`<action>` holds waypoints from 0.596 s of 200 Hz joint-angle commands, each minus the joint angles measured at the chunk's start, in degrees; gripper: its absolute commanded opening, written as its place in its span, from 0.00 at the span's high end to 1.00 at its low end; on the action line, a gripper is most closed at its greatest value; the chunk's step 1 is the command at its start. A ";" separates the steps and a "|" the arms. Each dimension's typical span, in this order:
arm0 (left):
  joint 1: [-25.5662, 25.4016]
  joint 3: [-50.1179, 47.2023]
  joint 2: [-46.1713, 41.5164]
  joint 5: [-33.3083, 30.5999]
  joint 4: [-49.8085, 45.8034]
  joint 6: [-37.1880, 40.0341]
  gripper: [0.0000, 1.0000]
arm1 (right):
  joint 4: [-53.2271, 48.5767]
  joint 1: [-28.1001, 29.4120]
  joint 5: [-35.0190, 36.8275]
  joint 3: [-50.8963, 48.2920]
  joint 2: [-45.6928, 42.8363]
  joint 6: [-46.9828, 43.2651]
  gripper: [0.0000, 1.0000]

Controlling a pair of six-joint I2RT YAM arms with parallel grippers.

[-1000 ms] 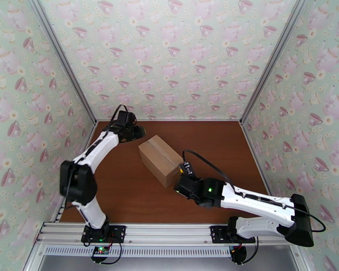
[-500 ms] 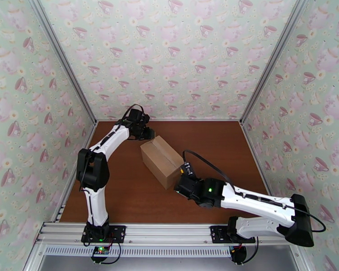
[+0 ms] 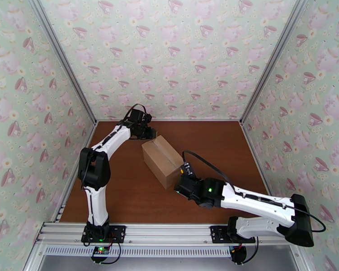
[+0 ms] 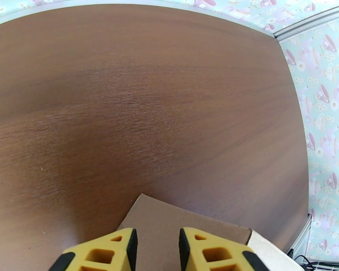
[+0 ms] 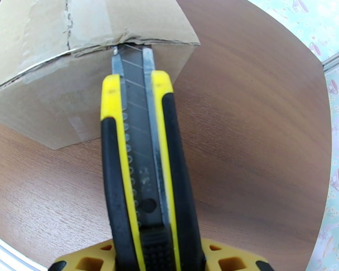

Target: Unpack the express box

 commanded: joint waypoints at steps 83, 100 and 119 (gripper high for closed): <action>2.72 9.56 -6.36 -18.76 -0.83 -5.75 0.64 | 1.68 0.35 -0.17 0.62 0.77 -0.12 1.00; 2.83 7.72 -11.14 -20.97 -2.86 -6.08 0.63 | 1.78 0.35 -0.26 0.57 0.87 0.07 1.00; 2.24 0.44 -18.66 -21.37 -2.43 -7.78 0.63 | 1.96 0.35 -0.50 0.57 1.02 0.21 1.00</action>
